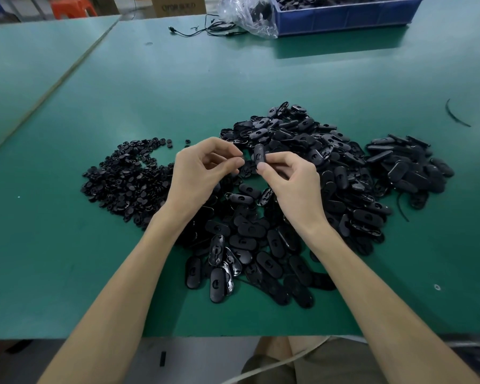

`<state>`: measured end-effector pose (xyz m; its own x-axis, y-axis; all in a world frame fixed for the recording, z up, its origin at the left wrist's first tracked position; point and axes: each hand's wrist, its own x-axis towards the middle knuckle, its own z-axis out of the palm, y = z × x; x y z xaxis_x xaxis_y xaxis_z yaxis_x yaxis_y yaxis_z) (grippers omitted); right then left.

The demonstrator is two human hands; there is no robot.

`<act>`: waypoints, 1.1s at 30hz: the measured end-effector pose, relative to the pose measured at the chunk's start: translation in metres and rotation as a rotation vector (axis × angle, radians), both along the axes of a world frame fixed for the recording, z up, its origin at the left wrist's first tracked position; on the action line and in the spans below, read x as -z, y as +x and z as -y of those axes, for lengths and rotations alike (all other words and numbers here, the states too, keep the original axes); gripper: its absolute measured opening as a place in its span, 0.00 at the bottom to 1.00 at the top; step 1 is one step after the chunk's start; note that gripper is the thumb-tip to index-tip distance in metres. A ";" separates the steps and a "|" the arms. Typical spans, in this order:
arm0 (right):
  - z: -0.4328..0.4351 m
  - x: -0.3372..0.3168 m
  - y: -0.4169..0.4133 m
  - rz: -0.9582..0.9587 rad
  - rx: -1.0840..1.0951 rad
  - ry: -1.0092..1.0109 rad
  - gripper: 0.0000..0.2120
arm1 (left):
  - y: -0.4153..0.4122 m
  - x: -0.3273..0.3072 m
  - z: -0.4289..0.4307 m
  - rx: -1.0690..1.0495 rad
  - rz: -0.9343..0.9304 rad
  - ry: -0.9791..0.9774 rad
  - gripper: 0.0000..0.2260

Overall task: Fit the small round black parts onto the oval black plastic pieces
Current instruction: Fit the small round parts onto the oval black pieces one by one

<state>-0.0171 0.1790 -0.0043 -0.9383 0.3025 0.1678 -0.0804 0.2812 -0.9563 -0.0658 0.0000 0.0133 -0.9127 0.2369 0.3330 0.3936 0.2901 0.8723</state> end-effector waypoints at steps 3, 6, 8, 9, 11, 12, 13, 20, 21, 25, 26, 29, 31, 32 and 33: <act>0.000 0.000 0.000 -0.002 -0.015 -0.001 0.11 | 0.003 0.000 -0.003 0.016 -0.015 -0.005 0.05; 0.001 0.001 0.000 -0.006 -0.030 -0.002 0.10 | 0.004 -0.001 -0.004 0.023 -0.017 0.000 0.04; 0.001 0.001 0.000 -0.008 -0.038 -0.002 0.11 | 0.005 -0.001 -0.004 0.026 -0.020 -0.004 0.04; 0.001 0.001 0.000 -0.008 -0.041 -0.002 0.11 | 0.005 -0.001 -0.005 0.026 -0.024 -0.006 0.04; 0.001 0.002 0.000 -0.008 -0.050 -0.010 0.10 | 0.005 -0.001 -0.006 0.020 -0.029 -0.007 0.04; 0.001 0.002 0.000 -0.009 -0.054 -0.014 0.10 | 0.005 -0.001 -0.006 0.015 -0.030 -0.007 0.04; 0.001 0.002 0.000 -0.012 -0.058 -0.016 0.09 | 0.005 -0.001 -0.006 0.008 -0.033 -0.008 0.04; 0.002 0.002 0.001 -0.028 -0.081 -0.022 0.09 | 0.006 0.000 -0.008 0.004 -0.040 -0.002 0.04; 0.002 0.002 0.001 -0.031 -0.081 -0.026 0.09 | 0.006 0.000 -0.008 0.007 -0.040 0.000 0.04; 0.002 0.003 0.001 -0.042 -0.096 -0.070 0.06 | 0.007 0.000 -0.009 0.011 -0.035 0.028 0.05; 0.002 0.003 0.001 -0.048 -0.098 -0.086 0.05 | 0.007 -0.001 -0.010 0.014 -0.031 0.032 0.06; 0.002 0.003 0.000 -0.063 -0.093 -0.111 0.03 | 0.006 -0.001 -0.010 0.034 -0.010 0.029 0.06; 0.002 0.003 0.000 -0.065 -0.101 -0.133 0.03 | 0.007 0.000 -0.009 0.036 0.002 0.032 0.05; 0.002 0.003 0.000 -0.063 -0.107 -0.144 0.03 | 0.007 0.000 -0.009 0.037 0.008 0.040 0.04; 0.003 0.003 0.000 -0.060 -0.110 -0.146 0.03 | 0.007 0.000 -0.009 0.038 0.014 0.052 0.04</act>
<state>-0.0172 0.1764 -0.0073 -0.9565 0.2240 0.1867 -0.1614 0.1266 -0.9787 -0.0588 0.0089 0.0133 -0.9080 0.2545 0.3329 0.3910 0.2294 0.8913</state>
